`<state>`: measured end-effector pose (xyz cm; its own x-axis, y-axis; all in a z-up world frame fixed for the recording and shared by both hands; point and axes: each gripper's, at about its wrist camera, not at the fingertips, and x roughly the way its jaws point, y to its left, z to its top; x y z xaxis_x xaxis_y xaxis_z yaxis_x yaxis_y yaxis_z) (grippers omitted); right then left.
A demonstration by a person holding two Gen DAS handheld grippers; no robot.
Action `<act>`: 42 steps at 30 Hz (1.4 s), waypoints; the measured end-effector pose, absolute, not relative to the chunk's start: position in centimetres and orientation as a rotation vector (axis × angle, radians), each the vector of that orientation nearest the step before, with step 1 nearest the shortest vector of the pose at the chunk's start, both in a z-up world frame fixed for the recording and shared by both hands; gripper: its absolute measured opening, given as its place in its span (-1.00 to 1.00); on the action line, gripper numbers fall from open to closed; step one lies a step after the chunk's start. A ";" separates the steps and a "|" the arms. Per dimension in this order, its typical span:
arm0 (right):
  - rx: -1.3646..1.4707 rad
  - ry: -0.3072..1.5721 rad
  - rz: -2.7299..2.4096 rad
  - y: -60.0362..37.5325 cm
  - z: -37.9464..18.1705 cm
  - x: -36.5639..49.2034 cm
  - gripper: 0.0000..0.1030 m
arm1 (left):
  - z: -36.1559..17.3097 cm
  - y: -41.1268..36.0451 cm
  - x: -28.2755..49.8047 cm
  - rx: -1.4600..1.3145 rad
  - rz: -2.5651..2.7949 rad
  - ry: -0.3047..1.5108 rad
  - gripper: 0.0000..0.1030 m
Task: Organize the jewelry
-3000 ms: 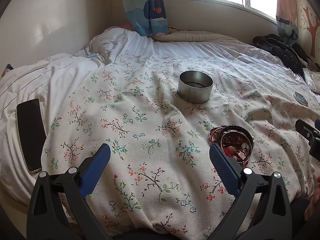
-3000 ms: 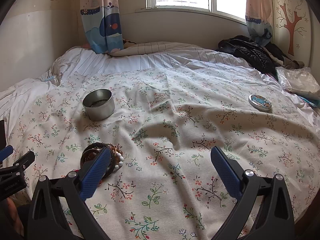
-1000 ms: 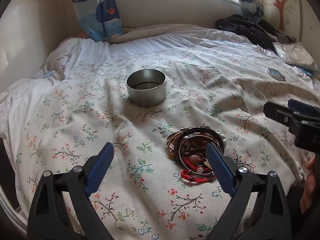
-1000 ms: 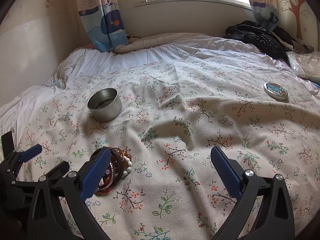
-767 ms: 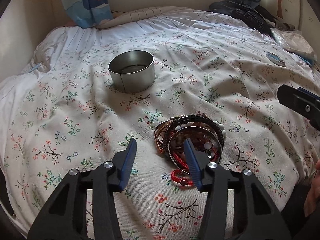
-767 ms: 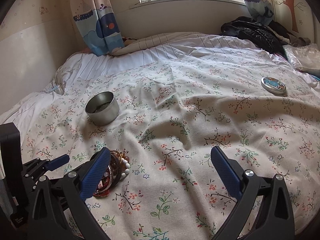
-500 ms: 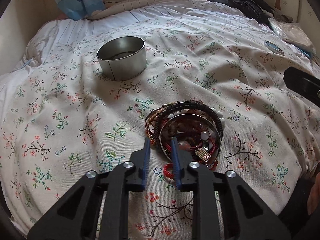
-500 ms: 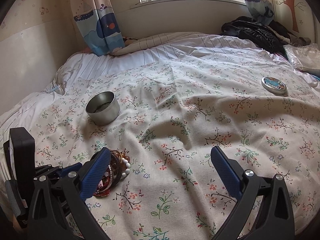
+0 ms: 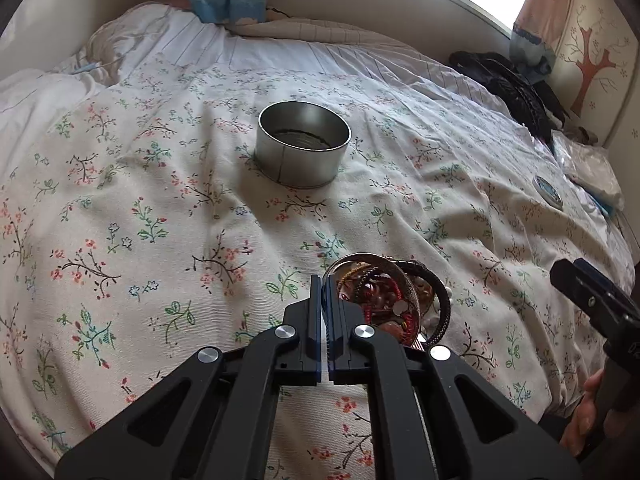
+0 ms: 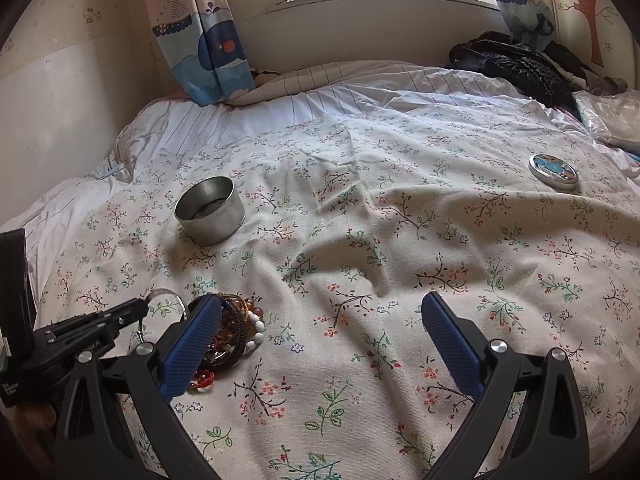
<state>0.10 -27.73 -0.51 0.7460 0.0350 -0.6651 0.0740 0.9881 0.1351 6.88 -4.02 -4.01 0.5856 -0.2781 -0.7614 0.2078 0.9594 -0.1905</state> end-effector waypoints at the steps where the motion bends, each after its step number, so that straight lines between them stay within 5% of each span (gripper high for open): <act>1: 0.136 0.742 -0.005 -27.3 -0.7 0.3 0.86 | -4.2 -3.9 7.1 -0.085 -0.274 0.914 -0.97; 10: 0.037 0.836 0.241 -22.6 -2.7 3.2 0.85 | -4.3 -2.4 7.8 -0.132 -0.240 0.922 -0.97; 15: -0.029 0.902 0.264 -20.9 -4.2 4.9 -0.05 | -4.9 -2.2 8.6 -0.141 -0.257 0.950 -0.96; 17: -0.056 0.926 0.246 -20.7 -4.9 5.6 -0.11 | -5.0 -2.4 8.8 -0.131 -0.265 0.955 -0.96; 19: -0.055 0.960 0.249 -20.8 -5.7 6.2 -0.31 | -5.4 -2.7 9.1 -0.120 -0.269 0.976 -0.96; 21: -0.059 0.980 0.250 -20.7 -6.1 6.5 -0.71 | -5.9 -2.9 9.4 -0.110 -0.267 1.002 -0.97; 23: -0.056 0.978 0.247 -20.9 -6.2 6.5 -0.82 | -6.1 -3.1 9.4 -0.098 -0.264 1.014 -0.97; 42: 0.295 0.695 0.250 -27.6 -1.3 3.9 -0.80 | -2.2 -2.5 6.8 -0.160 -0.371 0.801 -0.95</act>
